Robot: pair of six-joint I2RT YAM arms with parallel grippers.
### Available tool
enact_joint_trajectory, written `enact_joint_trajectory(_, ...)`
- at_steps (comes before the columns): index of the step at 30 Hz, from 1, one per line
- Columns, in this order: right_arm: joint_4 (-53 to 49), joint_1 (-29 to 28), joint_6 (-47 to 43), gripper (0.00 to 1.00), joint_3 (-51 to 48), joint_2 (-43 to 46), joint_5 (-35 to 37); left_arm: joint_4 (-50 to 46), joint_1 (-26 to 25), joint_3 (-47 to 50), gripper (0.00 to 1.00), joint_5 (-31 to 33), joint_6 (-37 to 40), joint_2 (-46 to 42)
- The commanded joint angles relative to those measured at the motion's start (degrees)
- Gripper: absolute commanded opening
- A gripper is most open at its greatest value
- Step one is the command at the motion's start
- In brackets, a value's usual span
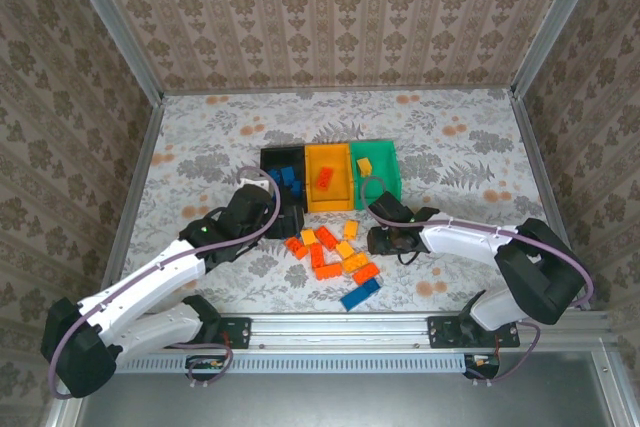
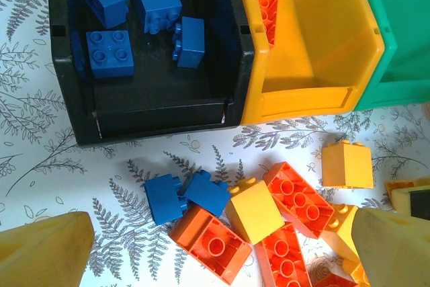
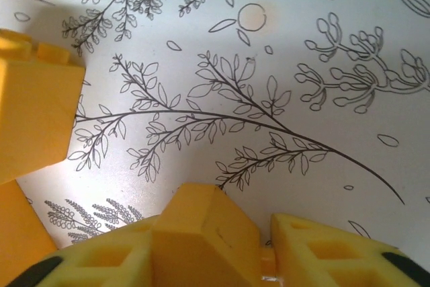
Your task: Sort the legos into containers by color
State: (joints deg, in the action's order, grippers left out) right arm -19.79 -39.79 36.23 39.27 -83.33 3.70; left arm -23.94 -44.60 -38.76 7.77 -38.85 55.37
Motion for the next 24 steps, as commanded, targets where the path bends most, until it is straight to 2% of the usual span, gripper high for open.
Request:
enact_joint_trajectory(1,-1.1,0.2,-0.5,0.38,2.6,1.5,0.7,-0.2,0.0,1.3,1.00,0.7,-0.8,-0.4)
enact_joint_trajectory(5,-4.6,1.2,-3.0,0.35,7.7,6.9,2.0,-1.0,0.1,1.8,1.00,0.8,-0.5,-0.9)
enact_joint_trajectory(8,-5.5,3.9,-4.1,0.35,13.1,6.6,2.1,-1.6,0.1,2.7,1.00,0.8,-0.7,-1.0)
enact_joint_trajectory(15,-3.1,10.3,-3.6,0.36,24.5,-6.6,4.1,-0.8,0.0,6.1,1.00,-0.9,-2.5,-2.7)
enact_joint_trajectory(20,-4.4,12.3,-3.3,0.37,32.8,-16.2,5.5,-1.3,0.0,7.5,1.00,-1.8,-3.0,-3.9)
enact_joint_trajectory(23,-5.5,12.8,-2.5,0.44,35.8,-19.4,6.2,-1.2,0.2,8.1,1.00,-2.2,-3.1,-4.4)
enact_joint_trajectory(24,-5.5,12.8,-2.2,0.50,36.5,-20.0,6.0,-1.0,0.2,8.4,1.00,-2.5,-3.1,-4.3)
